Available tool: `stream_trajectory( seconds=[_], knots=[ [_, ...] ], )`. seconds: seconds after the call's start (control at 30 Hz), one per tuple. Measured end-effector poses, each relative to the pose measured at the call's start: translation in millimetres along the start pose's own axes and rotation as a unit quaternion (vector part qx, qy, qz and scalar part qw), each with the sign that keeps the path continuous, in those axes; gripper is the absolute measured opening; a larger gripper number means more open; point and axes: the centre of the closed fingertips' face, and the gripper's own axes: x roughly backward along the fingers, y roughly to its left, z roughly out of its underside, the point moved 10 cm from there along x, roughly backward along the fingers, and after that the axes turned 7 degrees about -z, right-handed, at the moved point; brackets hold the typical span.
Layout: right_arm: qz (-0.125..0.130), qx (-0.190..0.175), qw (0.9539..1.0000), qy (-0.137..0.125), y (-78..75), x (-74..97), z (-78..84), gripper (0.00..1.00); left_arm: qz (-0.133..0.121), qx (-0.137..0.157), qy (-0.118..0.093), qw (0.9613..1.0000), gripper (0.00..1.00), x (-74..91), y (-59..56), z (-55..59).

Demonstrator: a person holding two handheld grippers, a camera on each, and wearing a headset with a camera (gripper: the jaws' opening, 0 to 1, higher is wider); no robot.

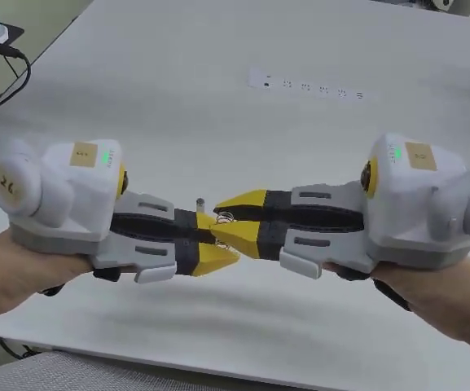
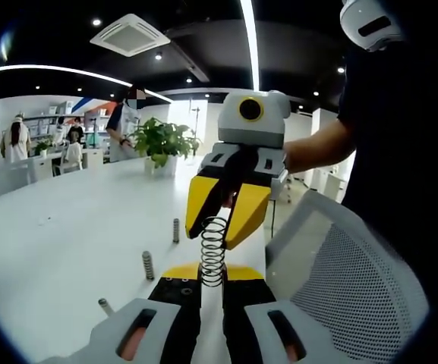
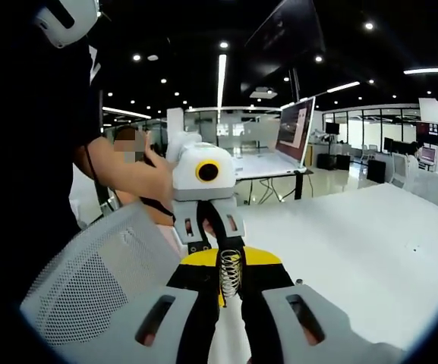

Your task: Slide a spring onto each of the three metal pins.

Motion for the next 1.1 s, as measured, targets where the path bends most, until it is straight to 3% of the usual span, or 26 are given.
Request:
stream_trajectory(
  seconds=[0.47, 1.1],
  knots=[
    [0.004, 0.026, 0.9996, 0.007, 0.7, -4.0, -6.8, 0.06, -0.006, 0.017, -0.018, 0.9997, 0.02, 6.1, 1.1, 0.4],
    [0.007, 0.023, 0.9996, 0.013, -0.6, -2.8, -9.9, 0.06, -0.012, 0.027, -0.015, 0.9994, 0.04, 5.5, 0.9, -1.1]
  ],
)
